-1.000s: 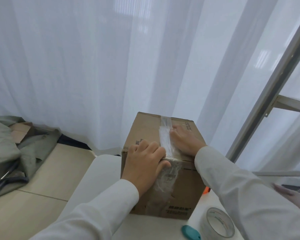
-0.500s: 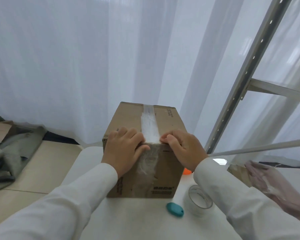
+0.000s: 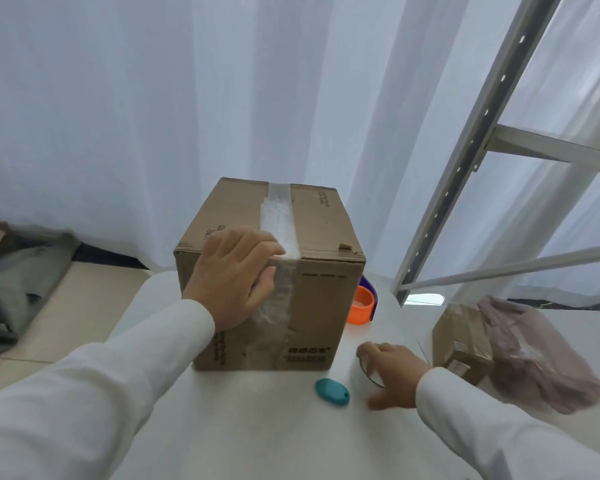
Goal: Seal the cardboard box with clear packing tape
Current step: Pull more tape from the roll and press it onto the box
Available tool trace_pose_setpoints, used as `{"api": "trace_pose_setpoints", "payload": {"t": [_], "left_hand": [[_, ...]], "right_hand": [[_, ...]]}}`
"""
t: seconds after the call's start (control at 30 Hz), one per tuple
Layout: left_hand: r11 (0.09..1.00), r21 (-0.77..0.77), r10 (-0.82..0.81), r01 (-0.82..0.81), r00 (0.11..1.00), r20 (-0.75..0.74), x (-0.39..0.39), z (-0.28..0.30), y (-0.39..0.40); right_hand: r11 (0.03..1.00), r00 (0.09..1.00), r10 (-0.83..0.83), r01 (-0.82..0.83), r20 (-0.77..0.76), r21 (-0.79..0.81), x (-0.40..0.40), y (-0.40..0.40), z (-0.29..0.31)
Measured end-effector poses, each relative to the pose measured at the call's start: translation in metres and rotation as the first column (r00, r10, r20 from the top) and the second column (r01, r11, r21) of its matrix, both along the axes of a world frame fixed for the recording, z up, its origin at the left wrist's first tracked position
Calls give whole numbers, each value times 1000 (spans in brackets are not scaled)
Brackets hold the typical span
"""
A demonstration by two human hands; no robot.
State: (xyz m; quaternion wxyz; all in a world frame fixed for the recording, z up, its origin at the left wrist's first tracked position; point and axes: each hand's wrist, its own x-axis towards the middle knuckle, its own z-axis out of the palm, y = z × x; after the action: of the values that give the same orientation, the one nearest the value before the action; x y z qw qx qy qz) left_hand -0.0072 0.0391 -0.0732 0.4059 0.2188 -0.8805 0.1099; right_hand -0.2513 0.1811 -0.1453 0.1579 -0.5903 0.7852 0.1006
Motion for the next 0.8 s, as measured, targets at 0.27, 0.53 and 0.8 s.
{"api": "trace_pose_setpoints", "payload": {"t": [0.27, 0.53, 0.8], "left_hand": [[961, 72, -273, 266, 954, 124, -24, 1, 33], [886, 310, -379, 344, 924, 58, -42, 16, 60], [196, 811, -211, 552, 831, -515, -60, 54, 79]], "right_hand": [[943, 902, -307, 332, 302, -34, -8, -18, 0], [692, 98, 112, 707, 989, -148, -12, 26, 108], [672, 113, 338, 666, 934, -324, 36, 27, 128]]}}
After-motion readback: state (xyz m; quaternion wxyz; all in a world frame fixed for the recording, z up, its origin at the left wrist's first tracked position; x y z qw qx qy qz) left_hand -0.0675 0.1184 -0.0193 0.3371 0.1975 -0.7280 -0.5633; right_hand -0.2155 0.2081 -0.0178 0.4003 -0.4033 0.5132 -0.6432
